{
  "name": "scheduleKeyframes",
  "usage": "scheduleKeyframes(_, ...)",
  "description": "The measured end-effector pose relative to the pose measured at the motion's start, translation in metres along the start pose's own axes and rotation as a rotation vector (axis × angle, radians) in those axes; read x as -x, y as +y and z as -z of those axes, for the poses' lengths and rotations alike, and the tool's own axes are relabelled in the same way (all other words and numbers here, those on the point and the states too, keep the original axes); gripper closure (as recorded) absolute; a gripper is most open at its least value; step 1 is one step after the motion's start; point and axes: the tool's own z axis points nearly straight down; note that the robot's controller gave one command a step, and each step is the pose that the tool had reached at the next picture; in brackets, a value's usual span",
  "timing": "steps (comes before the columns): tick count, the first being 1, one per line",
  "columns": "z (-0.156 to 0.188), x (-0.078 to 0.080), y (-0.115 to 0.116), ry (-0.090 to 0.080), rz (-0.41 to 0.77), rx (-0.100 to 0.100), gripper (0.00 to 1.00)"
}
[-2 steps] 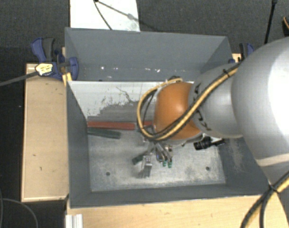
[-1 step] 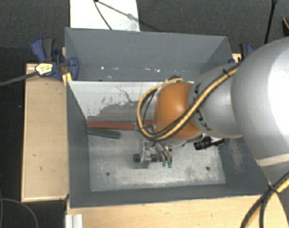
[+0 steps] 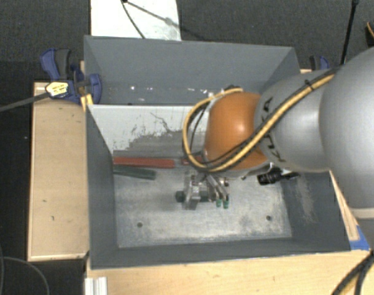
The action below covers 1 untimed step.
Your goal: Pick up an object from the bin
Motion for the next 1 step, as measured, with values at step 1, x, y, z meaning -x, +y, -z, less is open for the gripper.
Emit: scheduleKeyframes(1, 0.0179, 0.0014, 0.0004, 0.001, -0.001, 0.0, 1.0)
